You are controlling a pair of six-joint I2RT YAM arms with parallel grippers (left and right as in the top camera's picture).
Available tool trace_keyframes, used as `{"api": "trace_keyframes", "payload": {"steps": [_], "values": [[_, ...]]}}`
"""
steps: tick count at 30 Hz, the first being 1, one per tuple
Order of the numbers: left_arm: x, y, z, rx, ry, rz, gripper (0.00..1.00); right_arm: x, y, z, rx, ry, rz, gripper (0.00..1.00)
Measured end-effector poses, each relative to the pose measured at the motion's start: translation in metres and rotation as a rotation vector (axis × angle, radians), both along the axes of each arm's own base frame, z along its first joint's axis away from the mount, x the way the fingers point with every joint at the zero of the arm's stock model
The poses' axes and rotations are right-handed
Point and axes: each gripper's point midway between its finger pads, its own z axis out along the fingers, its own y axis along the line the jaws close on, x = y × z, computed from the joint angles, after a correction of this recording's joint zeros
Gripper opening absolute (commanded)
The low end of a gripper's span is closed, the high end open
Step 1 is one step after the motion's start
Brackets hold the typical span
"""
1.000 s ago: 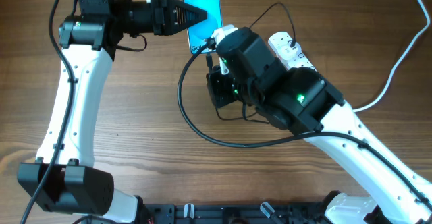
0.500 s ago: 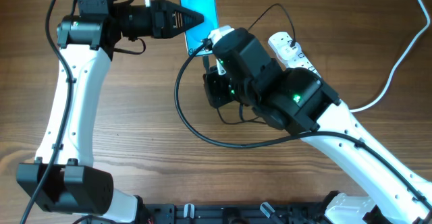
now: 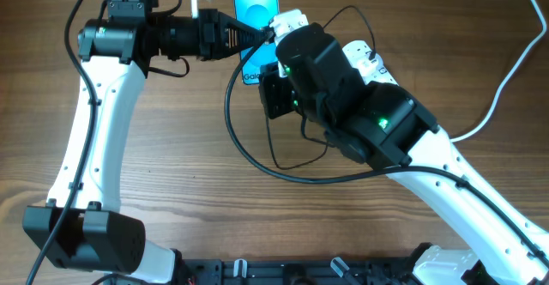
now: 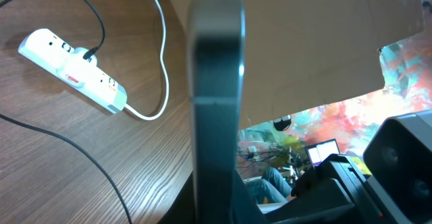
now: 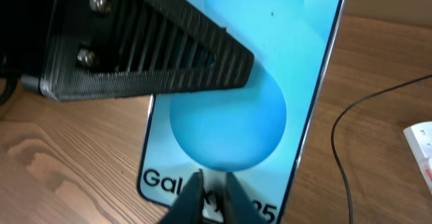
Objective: Plug charger to phone and switch on socket
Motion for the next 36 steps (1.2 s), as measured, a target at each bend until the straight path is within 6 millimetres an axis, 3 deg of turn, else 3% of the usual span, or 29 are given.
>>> {"api": "trace_keyframes", "payload": {"steps": [1, 3, 6, 9, 13, 17, 20, 27, 36], "values": [[0.0, 0.0, 0.0, 0.001, -0.002, 0.0, 0.04, -0.001, 0.0, -0.001, -0.004, 0.003, 0.001, 0.2], [0.0, 0.0, 0.0, 0.003, -0.007, 0.001, 0.04, -0.001, -0.002, -0.003, -0.01, 0.009, -0.002, 0.38], [0.002, 0.001, -0.002, 0.014, -0.007, 0.01, 0.04, -0.002, -0.003, -0.003, -0.007, 0.02, -0.012, 0.76], [0.002, 0.003, -0.011, 0.052, 0.031, 0.037, 0.04, -0.002, -0.008, -0.003, 0.01, 0.039, -0.05, 0.91], [-0.006, 0.009, -0.043, 0.191, 0.128, 0.08, 0.04, 0.013, -0.04, -0.006, 0.023, 0.081, -0.171, 0.98], [-0.006, -0.003, -0.081, 0.324, 0.159, 0.065, 0.04, 0.025, -0.072, -0.015, 0.01, 0.127, -0.273, 0.99], [0.0, -0.016, -0.131, 0.429, 0.219, 0.034, 0.04, 0.025, -0.089, -0.024, -0.02, 0.169, -0.317, 1.0], [0.016, -0.017, -0.223, 0.533, 0.381, 0.009, 0.07, 0.018, -0.096, -0.031, -0.05, 0.204, -0.327, 0.99], [0.021, -0.008, -0.271, 0.622, 0.441, 0.018, 0.07, 0.015, -0.098, -0.034, -0.063, 0.218, -0.328, 1.0]]}}
